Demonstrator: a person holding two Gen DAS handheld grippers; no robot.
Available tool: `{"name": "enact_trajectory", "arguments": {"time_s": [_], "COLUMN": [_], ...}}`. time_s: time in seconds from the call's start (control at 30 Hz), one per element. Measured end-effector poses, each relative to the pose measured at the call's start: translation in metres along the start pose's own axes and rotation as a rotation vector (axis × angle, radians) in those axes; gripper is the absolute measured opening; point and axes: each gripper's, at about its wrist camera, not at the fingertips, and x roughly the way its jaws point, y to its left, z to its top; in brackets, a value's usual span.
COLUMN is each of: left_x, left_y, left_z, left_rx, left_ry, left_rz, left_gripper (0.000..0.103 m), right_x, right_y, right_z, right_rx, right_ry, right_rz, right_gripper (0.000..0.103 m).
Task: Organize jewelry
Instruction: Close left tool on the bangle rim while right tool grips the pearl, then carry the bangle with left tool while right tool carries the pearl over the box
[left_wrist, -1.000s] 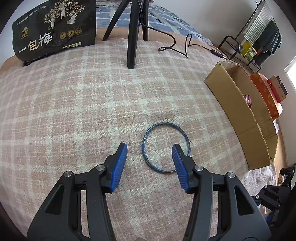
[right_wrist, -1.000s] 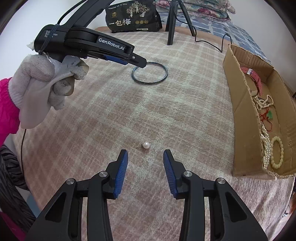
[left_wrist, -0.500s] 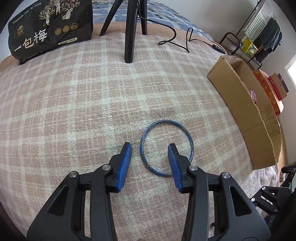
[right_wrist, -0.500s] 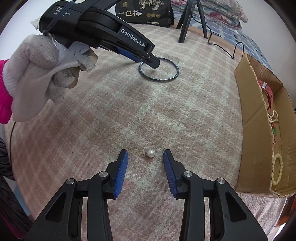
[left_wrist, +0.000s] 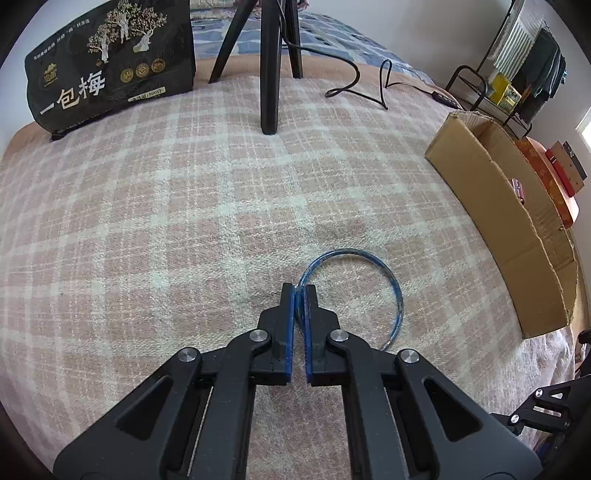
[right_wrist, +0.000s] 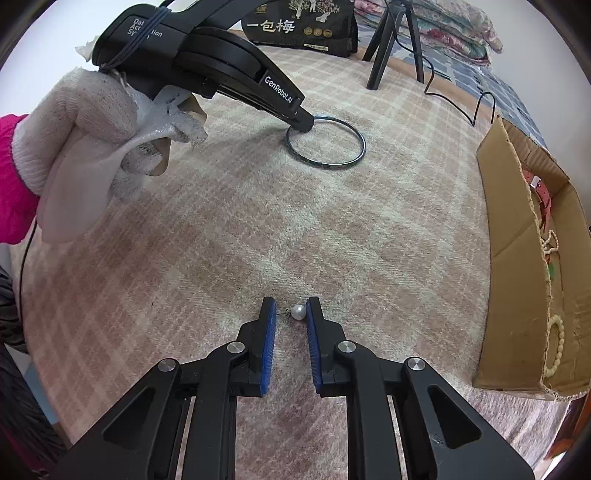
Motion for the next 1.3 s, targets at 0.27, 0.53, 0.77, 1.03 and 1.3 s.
{"name": "enact_trajectory", "arguments": {"time_s": [0.27,0.53,0.77,1.03,1.3], "left_x": [-0.024,-0.05,-0.068,-0.09,-0.107], "left_y": [-0.004,-0.01,-0.016,-0.028,-0.05], "left_z": [0.001,0.0,0.001,0.004,0.012], "left_rx": [0.02,0.035,0.045,0.062,0.089], "left_ry": [-0.062,-0.112,-0.139,-0.179,-0.21], "left_rz": [0.017,0.021,0.011,0.0,-0.026], "left_gripper": [0.002,0.001,0.001,0.001,0.001], "right_x": [-0.011,-0.026,-0.044,-0.067,-0.093], "right_y": [0.0,-0.002,-0.007,-0.017,-0.033], "right_z": [0.0,-0.002,-0.006,-0.009,-0.014], "right_rx": [0.002,0.013,0.032,0.059,0.098], "right_ry": [-0.028,-0.061,-0.094,-0.143,-0.195], "right_rz": [0.003,0.0,-0.01,-0.026,-0.053], "right_gripper": [0.015,0.015,0.015,0.015,0.015]}}
